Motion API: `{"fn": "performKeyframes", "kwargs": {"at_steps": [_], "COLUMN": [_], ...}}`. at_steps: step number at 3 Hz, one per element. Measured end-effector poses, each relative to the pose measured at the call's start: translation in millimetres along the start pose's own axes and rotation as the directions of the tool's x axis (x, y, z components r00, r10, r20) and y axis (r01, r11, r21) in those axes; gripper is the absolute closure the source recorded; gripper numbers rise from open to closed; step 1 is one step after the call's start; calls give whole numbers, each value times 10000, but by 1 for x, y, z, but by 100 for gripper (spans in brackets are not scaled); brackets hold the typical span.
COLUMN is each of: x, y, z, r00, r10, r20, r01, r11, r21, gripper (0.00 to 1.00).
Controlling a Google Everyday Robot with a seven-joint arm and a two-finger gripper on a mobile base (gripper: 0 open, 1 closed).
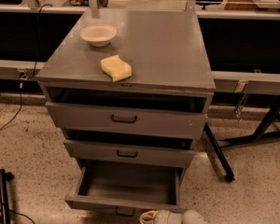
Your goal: Close bottom drawer
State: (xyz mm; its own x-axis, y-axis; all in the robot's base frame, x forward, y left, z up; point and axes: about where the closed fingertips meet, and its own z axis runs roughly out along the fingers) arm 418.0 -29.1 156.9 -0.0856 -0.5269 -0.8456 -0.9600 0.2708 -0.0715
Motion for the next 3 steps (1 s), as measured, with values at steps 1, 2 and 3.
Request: {"fn": "performKeyframes", "kwargs": {"at_steps": [1, 2, 3], "x": [0, 0, -2], "y": [-30, -30, -43], "z": [2, 2, 3], "r00": [9986, 9986, 9949], "r10": [-422, -422, -848], "r20": [327, 327, 548], "r01": [408, 408, 814], "r11": [9982, 9982, 9949], "r21": [443, 443, 603], "gripper": [100, 100, 100]}}
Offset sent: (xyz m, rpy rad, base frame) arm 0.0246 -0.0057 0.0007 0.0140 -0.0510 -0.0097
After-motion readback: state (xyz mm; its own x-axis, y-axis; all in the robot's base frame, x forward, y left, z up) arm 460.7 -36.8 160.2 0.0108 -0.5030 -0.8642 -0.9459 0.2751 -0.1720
